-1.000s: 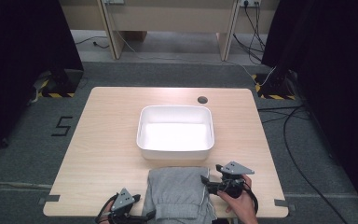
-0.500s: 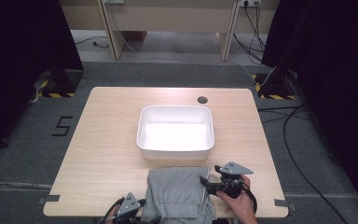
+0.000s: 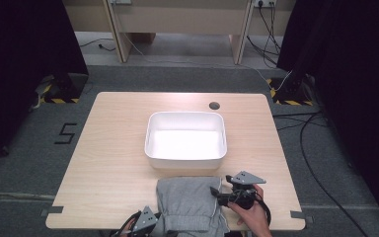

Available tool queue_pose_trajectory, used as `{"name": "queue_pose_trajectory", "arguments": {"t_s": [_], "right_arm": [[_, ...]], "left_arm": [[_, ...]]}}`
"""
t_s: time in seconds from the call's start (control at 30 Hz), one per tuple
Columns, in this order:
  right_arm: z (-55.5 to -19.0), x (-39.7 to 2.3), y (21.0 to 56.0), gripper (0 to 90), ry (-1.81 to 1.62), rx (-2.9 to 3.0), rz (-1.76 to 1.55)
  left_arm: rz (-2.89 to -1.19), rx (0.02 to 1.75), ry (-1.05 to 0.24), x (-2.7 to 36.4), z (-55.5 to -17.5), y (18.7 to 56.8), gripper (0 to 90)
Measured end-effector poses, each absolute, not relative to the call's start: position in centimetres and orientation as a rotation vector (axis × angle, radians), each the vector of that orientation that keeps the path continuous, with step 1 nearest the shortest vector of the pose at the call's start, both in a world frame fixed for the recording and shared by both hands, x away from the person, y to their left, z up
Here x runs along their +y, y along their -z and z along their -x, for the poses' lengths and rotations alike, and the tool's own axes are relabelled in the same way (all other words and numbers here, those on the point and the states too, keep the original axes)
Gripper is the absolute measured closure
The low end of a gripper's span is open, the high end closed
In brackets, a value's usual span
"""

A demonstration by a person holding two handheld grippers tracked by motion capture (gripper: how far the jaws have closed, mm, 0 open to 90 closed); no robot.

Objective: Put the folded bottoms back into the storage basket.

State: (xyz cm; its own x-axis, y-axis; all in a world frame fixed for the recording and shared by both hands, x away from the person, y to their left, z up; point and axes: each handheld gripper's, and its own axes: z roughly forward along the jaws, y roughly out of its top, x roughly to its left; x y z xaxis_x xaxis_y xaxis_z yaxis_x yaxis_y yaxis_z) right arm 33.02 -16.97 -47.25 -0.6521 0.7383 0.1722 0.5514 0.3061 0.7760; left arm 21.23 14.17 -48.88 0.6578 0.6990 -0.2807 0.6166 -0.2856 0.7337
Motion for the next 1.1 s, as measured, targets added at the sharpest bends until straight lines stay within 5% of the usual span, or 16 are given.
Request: {"name": "queue_pose_trajectory", "arguments": {"t_s": [0.3,0.47,0.83,1.1], "right_arm": [[-33.0,-16.8,47.3,23.5,-1.262,2.358,-1.184],[-33.0,-16.6,47.3,23.8,-1.253,2.364,-1.182],[-33.5,-16.0,47.8,21.0,-1.203,2.418,-1.220],[-33.8,-15.7,48.8,30.2,-1.281,2.487,-1.244]], "left_arm": [[-2.006,1.000,-0.146,14.1,-22.5,48.9,49.0],[-1.995,1.003,-0.161,14.4,-23.0,49.0,59.1],[-2.002,0.996,-0.188,15.1,-23.4,49.0,63.8],[-1.988,1.016,-0.195,16.0,-23.9,49.2,62.2]]}}
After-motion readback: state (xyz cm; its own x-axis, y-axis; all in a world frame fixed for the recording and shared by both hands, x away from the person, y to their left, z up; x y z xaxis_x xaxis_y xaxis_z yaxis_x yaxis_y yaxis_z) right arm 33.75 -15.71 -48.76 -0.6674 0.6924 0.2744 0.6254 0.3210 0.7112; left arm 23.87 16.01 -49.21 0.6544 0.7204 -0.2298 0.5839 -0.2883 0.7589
